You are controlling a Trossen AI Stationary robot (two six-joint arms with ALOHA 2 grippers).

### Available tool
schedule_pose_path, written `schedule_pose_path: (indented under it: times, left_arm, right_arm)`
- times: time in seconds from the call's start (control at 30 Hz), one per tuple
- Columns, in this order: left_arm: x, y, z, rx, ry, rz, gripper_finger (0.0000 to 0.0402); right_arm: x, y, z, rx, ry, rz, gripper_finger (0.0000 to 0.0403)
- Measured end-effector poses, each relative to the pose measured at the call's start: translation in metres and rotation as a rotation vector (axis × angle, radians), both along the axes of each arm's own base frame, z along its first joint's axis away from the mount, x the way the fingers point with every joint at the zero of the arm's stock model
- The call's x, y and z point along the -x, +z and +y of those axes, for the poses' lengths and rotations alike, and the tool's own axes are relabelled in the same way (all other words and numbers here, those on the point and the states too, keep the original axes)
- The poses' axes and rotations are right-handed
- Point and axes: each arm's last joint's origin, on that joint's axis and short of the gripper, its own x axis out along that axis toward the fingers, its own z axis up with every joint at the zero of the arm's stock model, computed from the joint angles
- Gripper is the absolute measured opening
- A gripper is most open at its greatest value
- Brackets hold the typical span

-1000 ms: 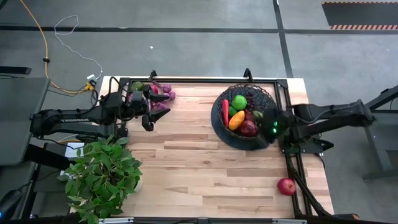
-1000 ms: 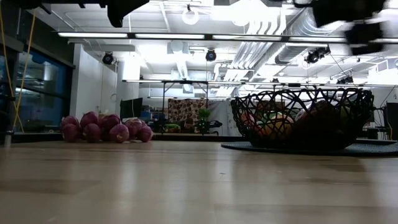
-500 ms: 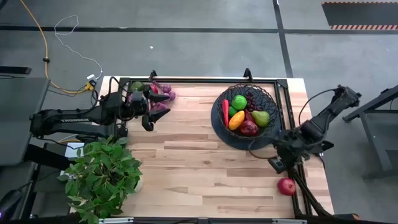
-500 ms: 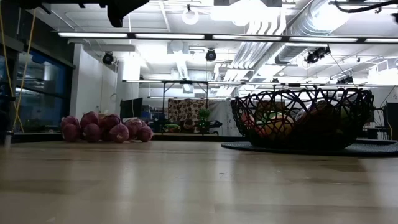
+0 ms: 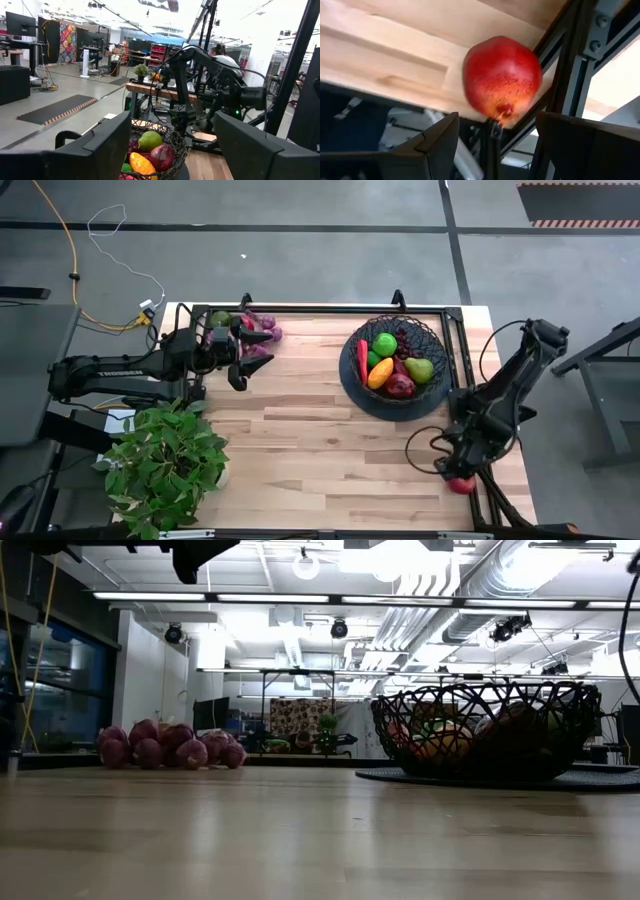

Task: Build produce basket
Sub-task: Put the bottom pomegranate into the black wire basket

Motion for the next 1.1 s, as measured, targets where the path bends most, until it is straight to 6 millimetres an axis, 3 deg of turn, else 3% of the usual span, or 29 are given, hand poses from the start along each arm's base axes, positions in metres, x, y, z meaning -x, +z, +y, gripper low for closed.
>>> schedule_pose_path:
  times: [0.27,0.7,1.1]
  left_arm:
    - [0.0,0.0,0.0,0.0,0.0,0.0,0.0271]
    - [0.0,0.0,0.001,0.0,0.003,0.0,0.0271]
    - [0.0,0.0,0.001,-0.001,0.003,0.0,0.0271]
  right_arm:
    - [-0.005,-0.016,0.013,0.0,0.063,0.123,0.024]
    - [-0.005,-0.019,0.014,0.009,0.074,0.141,0.0169]
    - [-0.006,-0.021,0.016,-0.005,0.092,0.146,0.0167]
